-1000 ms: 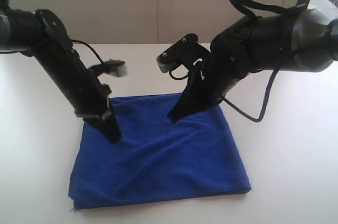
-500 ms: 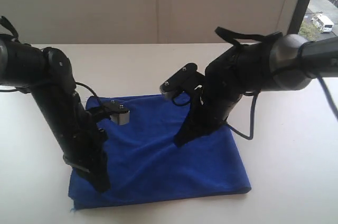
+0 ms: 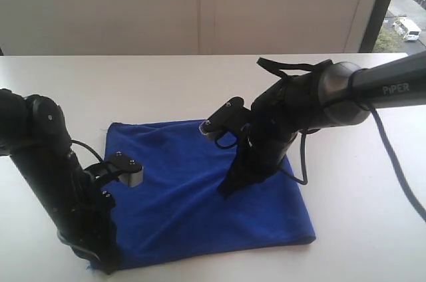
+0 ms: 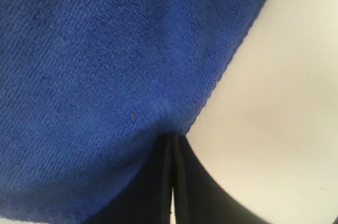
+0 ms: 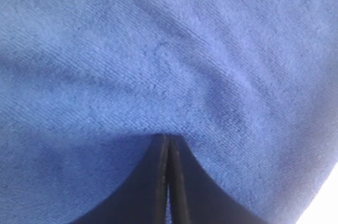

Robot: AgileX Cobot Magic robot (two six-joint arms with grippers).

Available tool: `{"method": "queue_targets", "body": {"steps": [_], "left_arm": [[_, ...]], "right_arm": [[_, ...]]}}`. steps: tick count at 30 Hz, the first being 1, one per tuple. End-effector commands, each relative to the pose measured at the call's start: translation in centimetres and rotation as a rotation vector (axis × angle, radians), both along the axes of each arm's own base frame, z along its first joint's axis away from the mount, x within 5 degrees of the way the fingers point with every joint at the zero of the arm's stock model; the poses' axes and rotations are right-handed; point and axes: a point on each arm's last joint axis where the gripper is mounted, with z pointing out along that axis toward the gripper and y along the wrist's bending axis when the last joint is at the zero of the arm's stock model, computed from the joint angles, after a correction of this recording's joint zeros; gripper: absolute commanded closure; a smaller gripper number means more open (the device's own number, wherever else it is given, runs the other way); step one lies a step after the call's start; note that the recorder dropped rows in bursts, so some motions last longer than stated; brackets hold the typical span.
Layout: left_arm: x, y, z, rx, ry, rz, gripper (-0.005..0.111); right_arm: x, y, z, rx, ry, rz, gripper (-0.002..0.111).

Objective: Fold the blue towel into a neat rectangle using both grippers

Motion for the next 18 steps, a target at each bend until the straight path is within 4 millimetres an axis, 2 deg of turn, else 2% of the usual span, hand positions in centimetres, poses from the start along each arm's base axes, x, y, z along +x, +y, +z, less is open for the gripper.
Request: {"method": "queue_targets", "body": {"steps": [1, 4, 7, 13, 18], "left_arm": [[-0.9, 0.2, -0.4, 0.021, 0.052, -0.011, 0.107], [-0.9, 0.3, 0.2, 0.011, 0.032, -0.009, 0.107], [-0.7, 0.2, 1.7, -0.027, -0.05, 0.017, 0.107], [0.5, -0.1, 5.1, -0.139, -0.294, 0.146, 0.107], [3.4, -0.1, 4.9, -0.153, -0.543, 0.296, 0.107]], "right_arm": [[0.1, -0.4, 0.0, -0.024, -0.014, 0.015, 0.108], [0.3, -0.8, 0.0, -0.024, -0.013, 0.004, 0.108], [0.4, -0.9, 0.5, -0.011, -0.028, -0.011, 0.108], [0.2, -1.0, 3.5, 0.018, -0.094, -0.014, 0.108], [-0.9, -1.8, 4.2, -0.037, -0.018, -0.046, 0.108]]}}
